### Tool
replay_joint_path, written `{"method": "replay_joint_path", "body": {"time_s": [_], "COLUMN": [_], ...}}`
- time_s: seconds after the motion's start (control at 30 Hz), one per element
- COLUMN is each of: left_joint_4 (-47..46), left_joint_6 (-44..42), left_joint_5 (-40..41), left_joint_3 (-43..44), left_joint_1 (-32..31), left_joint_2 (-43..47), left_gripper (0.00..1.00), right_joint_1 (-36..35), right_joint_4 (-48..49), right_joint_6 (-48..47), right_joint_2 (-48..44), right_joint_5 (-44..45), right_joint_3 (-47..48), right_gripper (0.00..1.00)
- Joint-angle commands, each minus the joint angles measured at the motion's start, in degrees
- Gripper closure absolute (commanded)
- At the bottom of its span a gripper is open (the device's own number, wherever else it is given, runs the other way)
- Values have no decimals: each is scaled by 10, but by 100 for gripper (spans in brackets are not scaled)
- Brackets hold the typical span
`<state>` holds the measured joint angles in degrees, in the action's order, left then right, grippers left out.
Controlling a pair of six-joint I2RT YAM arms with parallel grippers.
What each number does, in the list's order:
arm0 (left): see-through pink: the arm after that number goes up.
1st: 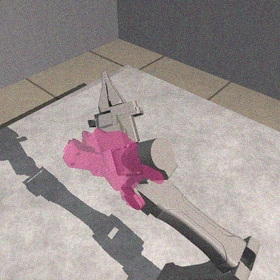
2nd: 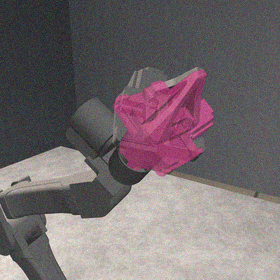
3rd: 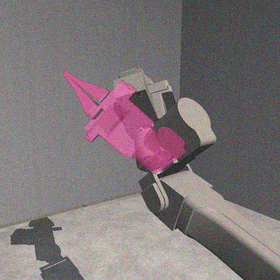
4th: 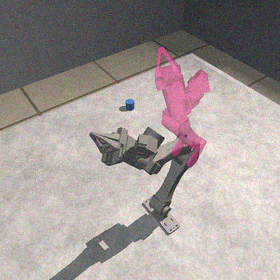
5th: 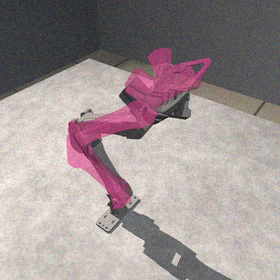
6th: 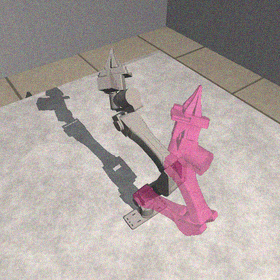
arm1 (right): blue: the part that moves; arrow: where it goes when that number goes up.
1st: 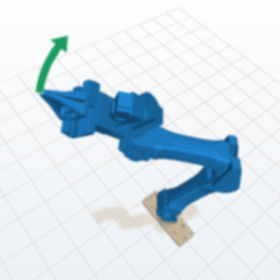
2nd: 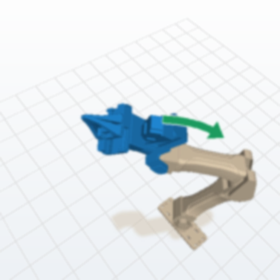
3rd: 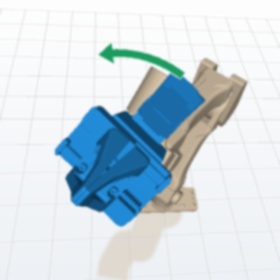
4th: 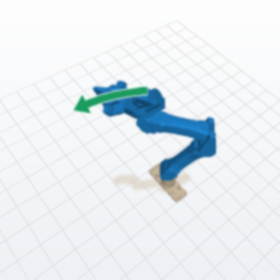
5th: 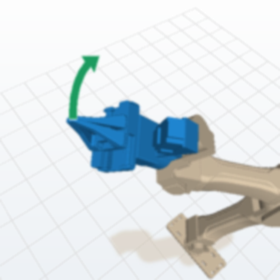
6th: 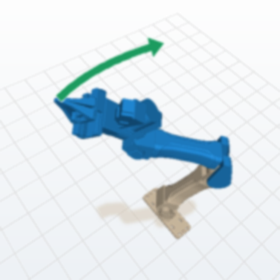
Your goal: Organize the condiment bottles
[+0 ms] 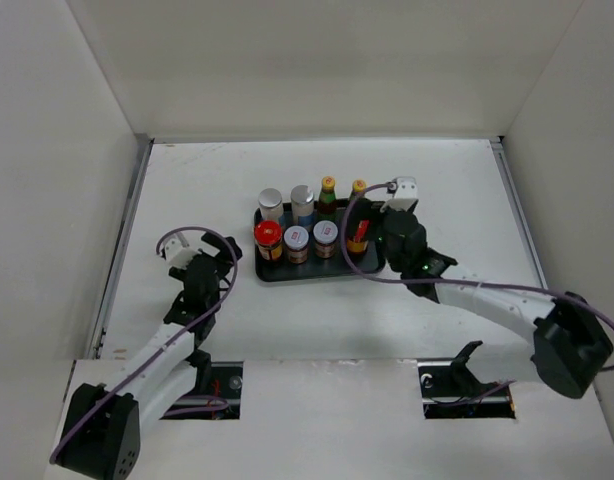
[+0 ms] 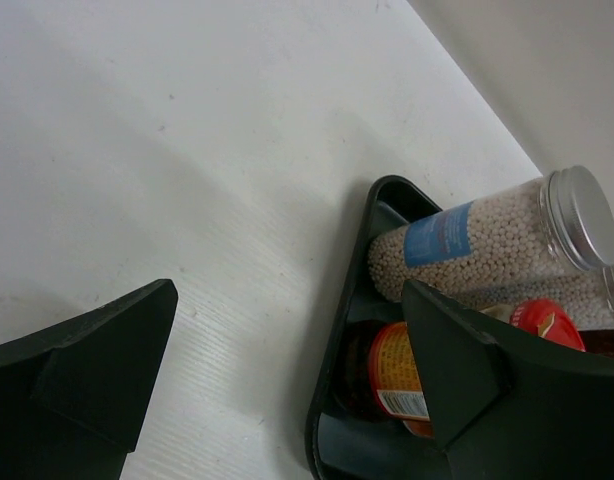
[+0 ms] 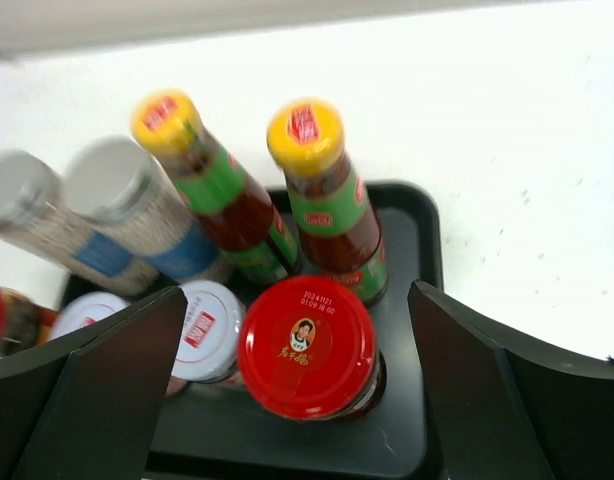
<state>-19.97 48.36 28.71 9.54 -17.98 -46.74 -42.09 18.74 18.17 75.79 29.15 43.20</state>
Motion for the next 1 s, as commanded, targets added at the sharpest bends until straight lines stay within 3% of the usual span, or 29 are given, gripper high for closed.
{"method": "replay_joint_path", "body": {"time_s": [0.0, 0.23, 0.43, 0.6, 0.67, 0.77, 0.9, 0.97], "left_joint_4": [56, 77, 67, 20, 3, -10, -14, -22], "left_joint_6": [16, 23, 36, 37, 33, 30, 28, 23], "left_joint_5": [15, 16, 8, 6, 2, -1, -14, -12], "left_joint_3": [44, 89, 123, 114, 103, 90, 91, 91], "left_joint_1": [12, 12, -3, -8, -3, 5, 6, 3], "left_joint_2": [16, -61, -150, -167, -163, -155, -161, -170], "left_gripper": [0, 0, 0, 0, 0, 0, 0, 0], "right_joint_1": [-4, 99, 203, 216, 216, 216, 215, 212], "right_joint_4": [60, 101, 103, 104, 111, 117, 120, 111], "right_joint_6": [12, 116, 226, 237, 233, 224, 217, 212], "right_joint_2": [-79, -196, -162, -113, -100, -93, -85, -81], "right_joint_5": [25, 80, 22, -2, -5, -10, -14, -22], "right_joint_3": [-21, -144, -189, -178, -175, -170, -165, -158], "right_gripper": [0, 0, 0, 0, 8, 28, 65, 76]}}
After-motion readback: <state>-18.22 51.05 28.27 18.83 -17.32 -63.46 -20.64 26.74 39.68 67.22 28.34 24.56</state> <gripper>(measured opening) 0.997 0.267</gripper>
